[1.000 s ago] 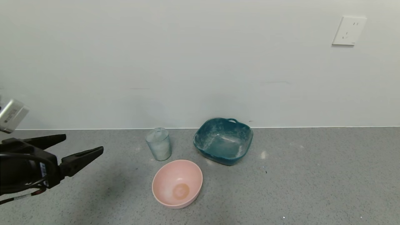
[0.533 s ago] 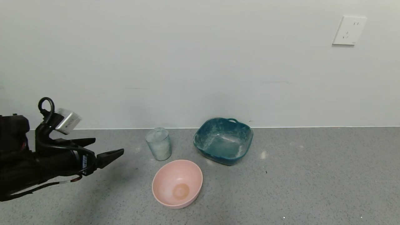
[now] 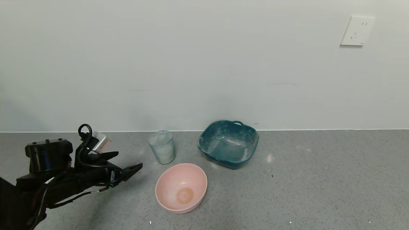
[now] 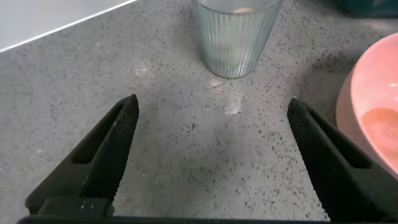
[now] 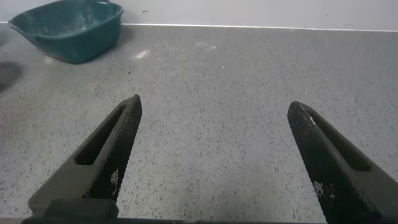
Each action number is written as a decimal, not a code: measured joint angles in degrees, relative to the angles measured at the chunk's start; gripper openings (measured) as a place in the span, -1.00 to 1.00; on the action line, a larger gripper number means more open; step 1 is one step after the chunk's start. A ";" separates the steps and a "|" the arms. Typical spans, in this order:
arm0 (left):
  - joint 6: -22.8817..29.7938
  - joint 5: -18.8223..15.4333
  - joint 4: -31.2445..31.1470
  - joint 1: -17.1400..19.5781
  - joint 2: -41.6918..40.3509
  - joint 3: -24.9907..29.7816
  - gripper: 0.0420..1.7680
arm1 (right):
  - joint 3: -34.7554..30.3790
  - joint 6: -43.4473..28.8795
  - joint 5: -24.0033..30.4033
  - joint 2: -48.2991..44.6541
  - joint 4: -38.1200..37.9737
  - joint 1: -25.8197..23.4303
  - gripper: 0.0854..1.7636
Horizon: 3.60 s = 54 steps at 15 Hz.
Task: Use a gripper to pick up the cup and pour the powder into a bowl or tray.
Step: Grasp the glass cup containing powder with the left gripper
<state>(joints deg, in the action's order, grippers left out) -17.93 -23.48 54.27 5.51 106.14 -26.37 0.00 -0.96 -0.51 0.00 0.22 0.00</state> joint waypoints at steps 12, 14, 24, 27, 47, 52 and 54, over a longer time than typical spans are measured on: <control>0.84 0.41 10.75 -4.67 16.24 -4.02 0.94 | 0.00 0.00 -0.01 0.00 0.02 0.00 0.94; 2.06 0.46 11.43 -5.07 17.46 -5.35 0.94 | 0.00 0.00 0.00 0.00 0.02 0.00 0.94; 9.23 1.24 23.17 -6.91 23.43 -8.13 0.94 | 0.00 0.00 -0.04 0.00 0.02 0.00 0.94; 10.13 1.29 23.17 -7.18 23.98 -9.29 0.94 | 0.00 0.00 -0.01 0.00 0.00 0.00 0.94; 12.29 1.22 25.42 -8.81 27.45 -14.81 0.94 | 0.00 0.00 -0.01 0.00 0.02 0.00 0.94; 12.48 1.29 25.33 -9.28 27.76 -15.91 0.94 | 0.00 0.00 0.00 0.00 0.02 0.00 0.94; 12.73 1.40 25.31 -9.30 28.22 -16.46 0.94 | 0.00 0.00 -0.01 0.00 0.02 0.00 0.94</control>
<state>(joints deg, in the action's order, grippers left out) -5.21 -22.08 79.58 -3.79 134.36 -42.83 0.00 -0.96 -0.52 0.00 0.24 0.00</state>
